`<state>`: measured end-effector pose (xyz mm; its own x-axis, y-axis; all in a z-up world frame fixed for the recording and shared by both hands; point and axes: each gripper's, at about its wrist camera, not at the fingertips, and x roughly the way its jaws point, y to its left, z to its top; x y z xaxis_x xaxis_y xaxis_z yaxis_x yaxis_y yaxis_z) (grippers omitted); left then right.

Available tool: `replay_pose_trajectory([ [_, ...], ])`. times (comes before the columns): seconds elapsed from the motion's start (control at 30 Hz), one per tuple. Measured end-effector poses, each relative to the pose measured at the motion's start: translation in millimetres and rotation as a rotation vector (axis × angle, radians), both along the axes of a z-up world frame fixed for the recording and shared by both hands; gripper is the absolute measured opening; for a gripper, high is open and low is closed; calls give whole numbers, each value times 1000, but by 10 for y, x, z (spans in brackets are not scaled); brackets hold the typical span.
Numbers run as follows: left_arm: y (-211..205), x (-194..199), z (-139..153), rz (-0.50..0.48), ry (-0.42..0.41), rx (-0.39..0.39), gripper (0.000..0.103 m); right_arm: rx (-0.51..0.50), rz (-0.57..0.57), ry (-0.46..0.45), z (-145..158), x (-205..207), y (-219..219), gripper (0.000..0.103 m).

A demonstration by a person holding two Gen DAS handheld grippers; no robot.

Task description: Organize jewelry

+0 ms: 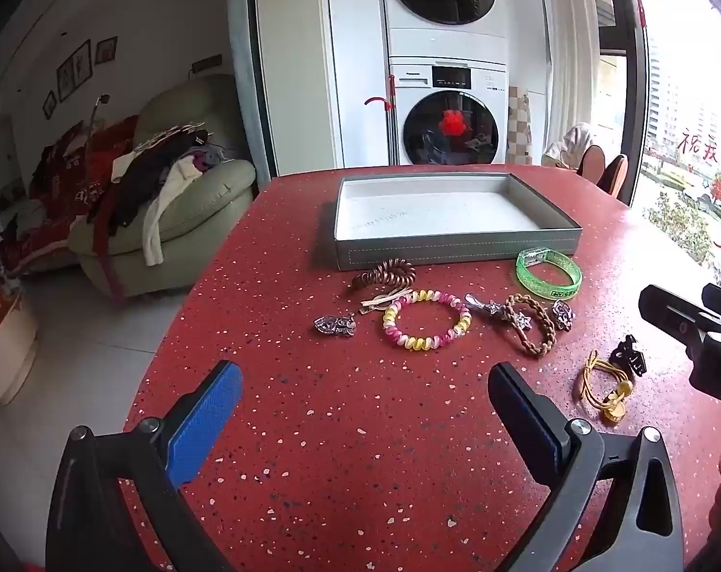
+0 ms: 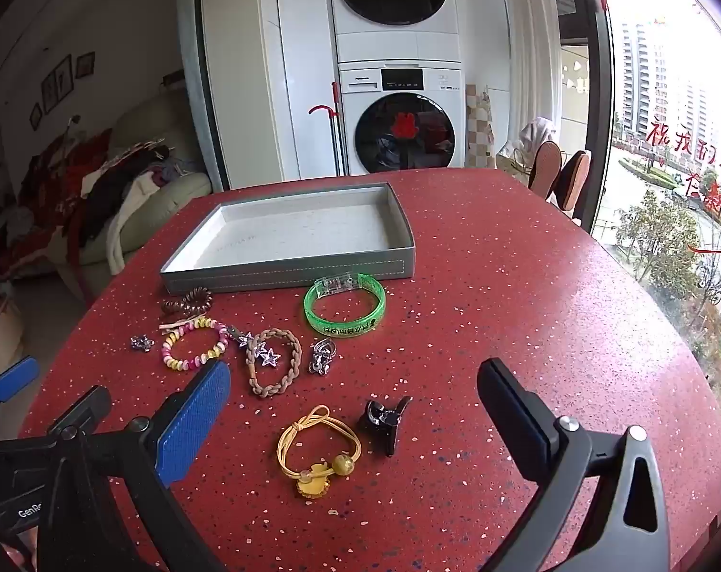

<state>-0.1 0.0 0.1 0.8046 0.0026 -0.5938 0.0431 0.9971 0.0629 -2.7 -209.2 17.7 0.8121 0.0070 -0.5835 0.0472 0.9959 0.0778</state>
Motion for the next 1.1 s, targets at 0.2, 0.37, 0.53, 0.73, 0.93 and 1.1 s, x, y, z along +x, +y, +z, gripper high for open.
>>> replay_pose_trajectory([
  [0.2,-29,15,-20,5,9,4,103,-2,-1,-1,-10,-1,12,103],
  [0.37,7,26,18,9,9,-3,103,-5,1,-1,5,-14,3,103],
  [0.53,41,6,-19,12,12,-11,103,-4,0,-5,55,-12,-9,103],
  [0.73,55,-2,-26,14,13,-14,103,-4,4,-14,86,-22,36,103],
  [0.93,72,-2,-29,16,15,-18,103,-4,5,-17,88,-33,45,103],
  [1.1,97,-4,-16,22,11,-23,103,-4,5,-21,98,-36,42,103],
])
